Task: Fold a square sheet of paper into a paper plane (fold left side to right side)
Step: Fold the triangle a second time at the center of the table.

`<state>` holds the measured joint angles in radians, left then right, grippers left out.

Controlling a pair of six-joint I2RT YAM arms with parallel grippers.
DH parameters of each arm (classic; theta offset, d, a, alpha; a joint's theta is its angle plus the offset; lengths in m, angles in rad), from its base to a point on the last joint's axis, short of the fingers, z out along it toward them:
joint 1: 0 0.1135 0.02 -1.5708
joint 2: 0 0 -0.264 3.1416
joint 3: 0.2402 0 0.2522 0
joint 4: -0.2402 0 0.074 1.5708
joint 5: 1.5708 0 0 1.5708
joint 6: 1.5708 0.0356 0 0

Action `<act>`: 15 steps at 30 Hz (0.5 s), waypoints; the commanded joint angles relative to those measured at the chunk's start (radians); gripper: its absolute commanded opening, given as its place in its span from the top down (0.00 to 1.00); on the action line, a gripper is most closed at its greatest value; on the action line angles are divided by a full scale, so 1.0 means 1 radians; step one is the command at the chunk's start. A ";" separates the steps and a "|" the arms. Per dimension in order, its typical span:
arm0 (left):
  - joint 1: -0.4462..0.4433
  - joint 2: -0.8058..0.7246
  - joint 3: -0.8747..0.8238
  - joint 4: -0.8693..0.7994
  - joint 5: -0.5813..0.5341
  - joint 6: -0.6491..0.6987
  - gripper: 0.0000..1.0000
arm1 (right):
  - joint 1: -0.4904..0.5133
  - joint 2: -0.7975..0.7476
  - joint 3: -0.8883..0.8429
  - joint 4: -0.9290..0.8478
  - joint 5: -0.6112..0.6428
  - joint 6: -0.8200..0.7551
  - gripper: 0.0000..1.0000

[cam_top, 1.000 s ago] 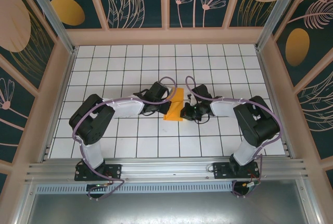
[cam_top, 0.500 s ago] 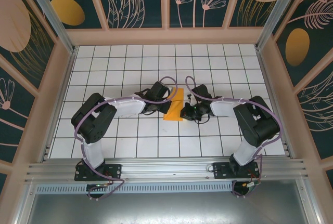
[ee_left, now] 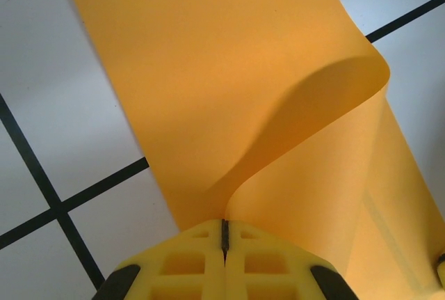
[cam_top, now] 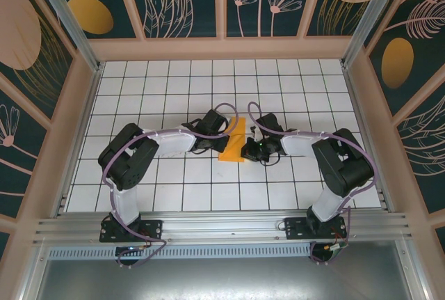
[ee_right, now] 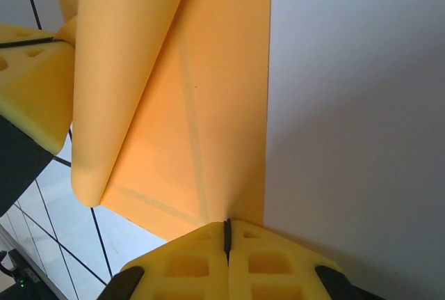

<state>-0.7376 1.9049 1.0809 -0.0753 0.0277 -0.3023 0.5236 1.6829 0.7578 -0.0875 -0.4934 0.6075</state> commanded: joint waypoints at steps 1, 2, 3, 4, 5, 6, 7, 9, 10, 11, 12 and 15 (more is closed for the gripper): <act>0.009 0.014 0.023 -0.013 -0.028 0.020 1.00 | 0.005 0.030 0.002 -0.090 0.042 -0.023 0.99; 0.009 0.014 0.024 -0.012 -0.028 0.019 1.00 | 0.004 0.030 0.001 -0.090 0.044 -0.023 0.99; 0.009 0.014 0.023 -0.011 -0.031 0.021 1.00 | 0.005 0.031 0.002 -0.090 0.043 -0.024 0.99; 0.009 0.015 0.023 -0.011 -0.031 0.020 1.00 | 0.004 0.031 0.003 -0.090 0.042 -0.023 0.99; 0.009 0.017 0.024 -0.010 -0.029 0.021 1.00 | 0.005 0.030 0.002 -0.090 0.042 -0.023 0.99; 0.009 0.017 0.024 -0.006 -0.028 0.021 1.00 | 0.005 0.031 0.002 -0.090 0.042 -0.023 0.99; 0.010 0.017 0.024 -0.005 -0.027 0.022 1.00 | 0.005 0.030 0.003 -0.091 0.042 -0.023 0.99; 0.009 0.018 0.021 -0.001 -0.024 0.022 1.00 | 0.004 0.030 0.002 -0.089 0.041 -0.024 0.99; 0.008 0.017 0.020 0.001 -0.022 0.022 1.00 | 0.005 0.030 0.003 -0.089 0.041 -0.025 0.99; 0.009 0.017 0.018 0.004 -0.016 0.023 1.00 | 0.005 0.030 0.002 -0.089 0.041 -0.025 0.99; 0.009 0.018 0.017 0.008 -0.006 0.023 1.00 | 0.005 0.029 0.004 -0.088 0.039 -0.025 0.99; 0.009 0.017 0.011 0.021 0.018 0.031 1.00 | 0.005 0.029 0.005 -0.081 0.035 -0.025 0.99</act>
<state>-0.7364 1.9076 1.0809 -0.0719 0.0208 -0.2935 0.5236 1.6829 0.7586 -0.0883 -0.4934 0.6071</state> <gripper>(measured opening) 0.045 0.059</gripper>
